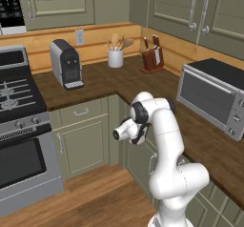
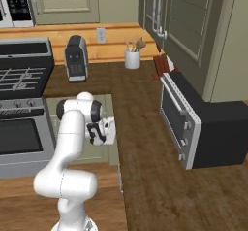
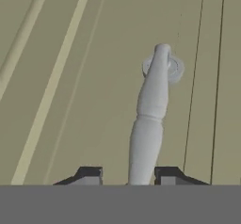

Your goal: Take a straw from the drawer in front and place it inside the glass cup on the dining counter.

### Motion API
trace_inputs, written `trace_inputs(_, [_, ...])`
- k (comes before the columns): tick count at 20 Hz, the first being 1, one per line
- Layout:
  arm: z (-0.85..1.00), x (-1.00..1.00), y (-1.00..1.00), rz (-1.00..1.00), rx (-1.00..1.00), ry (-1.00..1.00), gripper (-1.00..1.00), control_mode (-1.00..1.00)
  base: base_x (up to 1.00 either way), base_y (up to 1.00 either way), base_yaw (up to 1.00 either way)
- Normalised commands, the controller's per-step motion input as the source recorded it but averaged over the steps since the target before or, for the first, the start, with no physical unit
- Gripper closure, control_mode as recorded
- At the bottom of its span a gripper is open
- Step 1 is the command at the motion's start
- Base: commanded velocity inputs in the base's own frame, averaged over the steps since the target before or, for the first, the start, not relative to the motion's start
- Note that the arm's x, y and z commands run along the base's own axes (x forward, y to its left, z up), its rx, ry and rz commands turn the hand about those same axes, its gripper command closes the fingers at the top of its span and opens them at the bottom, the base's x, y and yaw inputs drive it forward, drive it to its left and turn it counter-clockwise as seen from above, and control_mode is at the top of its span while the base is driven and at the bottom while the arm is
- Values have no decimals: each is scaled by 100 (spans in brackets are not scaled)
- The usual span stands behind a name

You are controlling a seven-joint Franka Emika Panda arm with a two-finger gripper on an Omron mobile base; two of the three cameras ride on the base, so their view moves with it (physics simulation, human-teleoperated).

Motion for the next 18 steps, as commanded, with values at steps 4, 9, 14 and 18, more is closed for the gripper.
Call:
trace_inputs(4, [-2,-11,51,0,0,0,100,-100,0,0,0])
trace_inputs(9, [0,-34,87,1,0,0,100,-100,0,0,0])
trace_inputs(14, [0,-55,100,2,0,0,100,-100,0,0,0])
trace_inputs(18, [0,-54,100,2,2,0,100,-100,0,0,0])
